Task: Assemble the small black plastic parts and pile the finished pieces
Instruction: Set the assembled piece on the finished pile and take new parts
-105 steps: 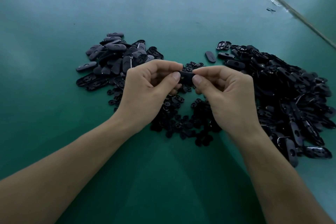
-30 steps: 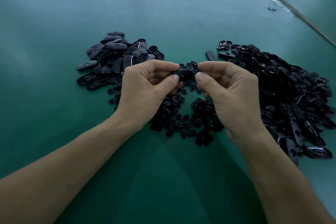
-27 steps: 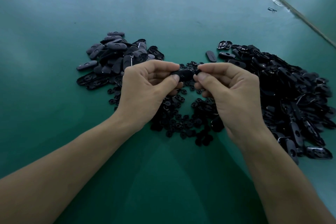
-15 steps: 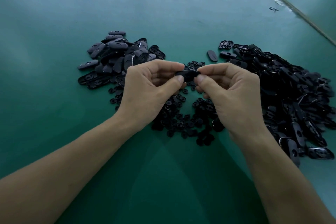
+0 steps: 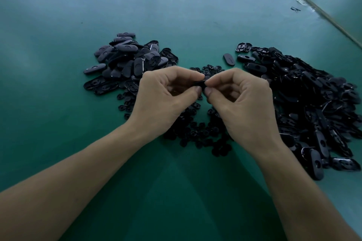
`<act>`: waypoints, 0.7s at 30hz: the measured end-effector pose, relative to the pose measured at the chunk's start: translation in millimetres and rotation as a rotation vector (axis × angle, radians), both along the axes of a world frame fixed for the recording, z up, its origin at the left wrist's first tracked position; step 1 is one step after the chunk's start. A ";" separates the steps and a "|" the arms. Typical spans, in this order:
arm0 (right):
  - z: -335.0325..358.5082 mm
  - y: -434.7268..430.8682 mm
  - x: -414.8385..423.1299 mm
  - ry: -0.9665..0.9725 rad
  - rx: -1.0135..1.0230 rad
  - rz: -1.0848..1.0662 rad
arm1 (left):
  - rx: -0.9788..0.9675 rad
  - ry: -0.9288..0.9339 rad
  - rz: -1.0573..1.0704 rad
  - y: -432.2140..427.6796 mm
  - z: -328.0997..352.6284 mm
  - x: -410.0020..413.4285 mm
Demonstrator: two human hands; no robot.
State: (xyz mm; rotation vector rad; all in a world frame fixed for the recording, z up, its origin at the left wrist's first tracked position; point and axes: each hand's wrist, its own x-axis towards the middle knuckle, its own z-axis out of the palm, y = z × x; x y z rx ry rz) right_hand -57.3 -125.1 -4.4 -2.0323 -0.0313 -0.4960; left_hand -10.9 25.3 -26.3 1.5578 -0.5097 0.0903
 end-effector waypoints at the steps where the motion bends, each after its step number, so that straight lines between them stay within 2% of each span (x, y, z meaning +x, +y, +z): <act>1: 0.7 -0.1 0.0 -0.007 -0.012 0.005 | 0.010 -0.009 0.001 0.0 0.3 0.0; 12: 1.5 2.7 -1.1 -0.051 -0.215 0.010 | 0.078 -0.026 0.003 0.5 -1.7 1.6; 21: 2.9 0.0 -1.3 -0.021 -0.070 0.037 | 0.035 0.004 0.020 -0.5 -2.6 0.3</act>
